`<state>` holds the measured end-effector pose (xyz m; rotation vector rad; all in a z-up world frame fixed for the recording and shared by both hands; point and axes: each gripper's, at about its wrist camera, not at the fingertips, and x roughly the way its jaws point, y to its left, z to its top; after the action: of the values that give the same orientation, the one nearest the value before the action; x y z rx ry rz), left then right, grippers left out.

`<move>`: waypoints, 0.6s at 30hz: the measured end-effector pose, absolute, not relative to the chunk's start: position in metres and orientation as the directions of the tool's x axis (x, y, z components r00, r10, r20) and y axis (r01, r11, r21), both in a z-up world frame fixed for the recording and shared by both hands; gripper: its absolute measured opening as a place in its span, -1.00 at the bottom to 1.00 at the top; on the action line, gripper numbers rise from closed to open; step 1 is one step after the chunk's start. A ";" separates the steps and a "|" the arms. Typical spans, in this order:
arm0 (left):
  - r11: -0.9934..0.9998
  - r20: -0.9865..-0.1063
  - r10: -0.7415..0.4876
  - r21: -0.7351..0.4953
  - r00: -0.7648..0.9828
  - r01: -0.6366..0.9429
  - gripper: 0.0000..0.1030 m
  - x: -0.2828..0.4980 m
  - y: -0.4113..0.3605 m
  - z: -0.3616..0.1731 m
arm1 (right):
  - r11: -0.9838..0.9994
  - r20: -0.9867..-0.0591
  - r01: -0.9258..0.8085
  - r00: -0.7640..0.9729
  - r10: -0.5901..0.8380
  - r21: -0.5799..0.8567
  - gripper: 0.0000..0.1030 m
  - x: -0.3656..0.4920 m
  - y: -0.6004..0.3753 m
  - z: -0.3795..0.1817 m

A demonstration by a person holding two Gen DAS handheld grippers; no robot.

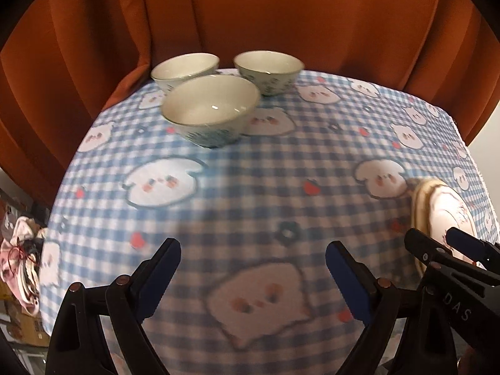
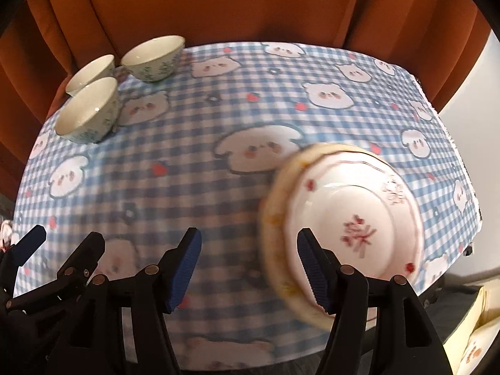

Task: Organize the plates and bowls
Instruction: 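Move both tools to a white bowl and close them on its rim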

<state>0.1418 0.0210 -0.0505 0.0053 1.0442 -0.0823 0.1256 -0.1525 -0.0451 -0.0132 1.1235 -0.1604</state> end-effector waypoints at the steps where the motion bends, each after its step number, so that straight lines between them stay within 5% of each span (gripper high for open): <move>1: 0.997 -0.859 -0.066 -0.034 0.507 0.072 0.84 0.146 0.028 -0.047 | 0.988 -0.894 0.124 0.427 -0.135 -0.090 0.31 0.128 -0.146 -0.043; 18: 0.999 -0.831 0.030 0.000 0.556 -0.053 0.68 0.272 0.099 -0.034 | 0.998 -0.845 0.036 0.534 0.016 0.042 0.31 0.256 -0.064 -0.016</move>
<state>0.2719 0.0986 -0.0344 -0.0255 0.9799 0.0489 0.2556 -0.0643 -0.0156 0.0570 1.0071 -0.0120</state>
